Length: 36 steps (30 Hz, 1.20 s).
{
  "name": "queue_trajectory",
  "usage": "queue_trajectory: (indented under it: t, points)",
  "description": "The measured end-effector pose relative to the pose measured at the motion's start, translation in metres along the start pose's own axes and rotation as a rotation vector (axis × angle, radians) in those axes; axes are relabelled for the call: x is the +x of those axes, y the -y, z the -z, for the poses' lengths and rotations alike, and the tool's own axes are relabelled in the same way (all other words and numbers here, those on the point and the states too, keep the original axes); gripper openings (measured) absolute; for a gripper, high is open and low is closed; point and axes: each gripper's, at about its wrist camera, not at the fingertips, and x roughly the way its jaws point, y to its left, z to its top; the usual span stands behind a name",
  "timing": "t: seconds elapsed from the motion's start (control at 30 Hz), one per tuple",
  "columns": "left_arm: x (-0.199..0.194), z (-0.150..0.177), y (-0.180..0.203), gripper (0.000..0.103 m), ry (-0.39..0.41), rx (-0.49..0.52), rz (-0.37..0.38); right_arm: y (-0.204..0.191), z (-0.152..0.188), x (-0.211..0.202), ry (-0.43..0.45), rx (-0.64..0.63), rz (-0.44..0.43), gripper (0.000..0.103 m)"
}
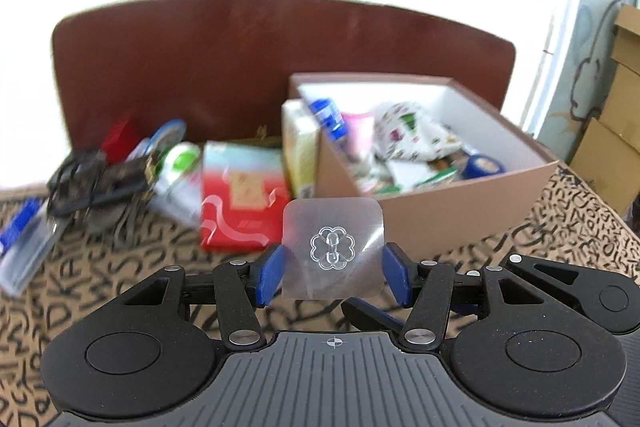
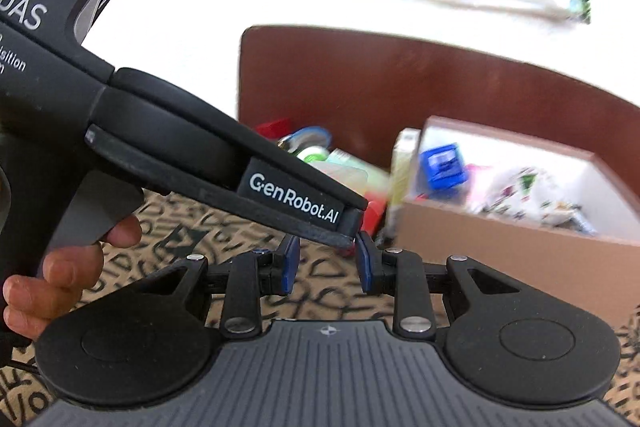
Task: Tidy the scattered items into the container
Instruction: 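Carry the clear packet with the left gripper into the cardboard box and release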
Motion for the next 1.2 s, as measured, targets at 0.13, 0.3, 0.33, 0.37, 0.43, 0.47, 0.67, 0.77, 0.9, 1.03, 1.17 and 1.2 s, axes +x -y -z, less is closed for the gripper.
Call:
queue_trajectory:
  t: [0.13,0.3,0.33,0.37,0.43,0.47,0.67,0.77,0.9,1.03,1.17,1.2]
  points:
    - [0.005,-0.022,0.023,0.058,0.031,0.047,0.018,0.018,-0.01,-0.008,0.046,0.004,0.052,0.034]
    - [0.013,-0.052,0.048,0.058,0.075,0.099,0.042,0.042,-0.025,-0.012,0.1,0.013,0.115,0.034]
    - [0.016,-0.058,0.052,0.058,0.083,0.107,0.046,0.048,-0.028,-0.012,0.109,0.015,0.127,0.034]
    - [0.019,-0.063,0.057,0.058,0.092,0.117,0.051,0.053,-0.031,-0.011,0.116,0.019,0.136,0.034]
    - [0.027,-0.073,0.064,0.058,0.103,0.135,0.053,0.064,-0.037,-0.007,0.126,0.03,0.15,0.034]
    - [0.031,-0.078,0.067,0.058,0.108,0.143,0.054,0.07,-0.039,-0.005,0.13,0.035,0.157,0.034]
    - [0.065,-0.1,0.077,0.059,0.115,0.182,0.057,0.105,-0.049,0.015,0.136,0.052,0.182,0.035]
    - [0.086,-0.103,0.076,0.059,0.099,0.187,0.057,0.121,-0.05,0.036,0.114,0.077,0.178,0.035]
    - [0.112,-0.101,0.073,0.059,0.059,0.172,0.067,0.127,-0.045,0.054,0.074,0.091,0.181,0.035]
    - [0.132,-0.098,0.068,0.059,0.024,0.152,0.077,0.135,-0.038,0.069,0.042,0.11,0.177,0.035]
    - [0.146,-0.097,0.065,0.07,0.007,0.145,0.081,0.139,-0.032,0.078,0.023,0.118,0.177,0.036]
    - [0.148,-0.097,0.065,0.07,0.007,0.143,0.081,0.139,-0.033,0.082,0.02,0.12,0.174,0.037]
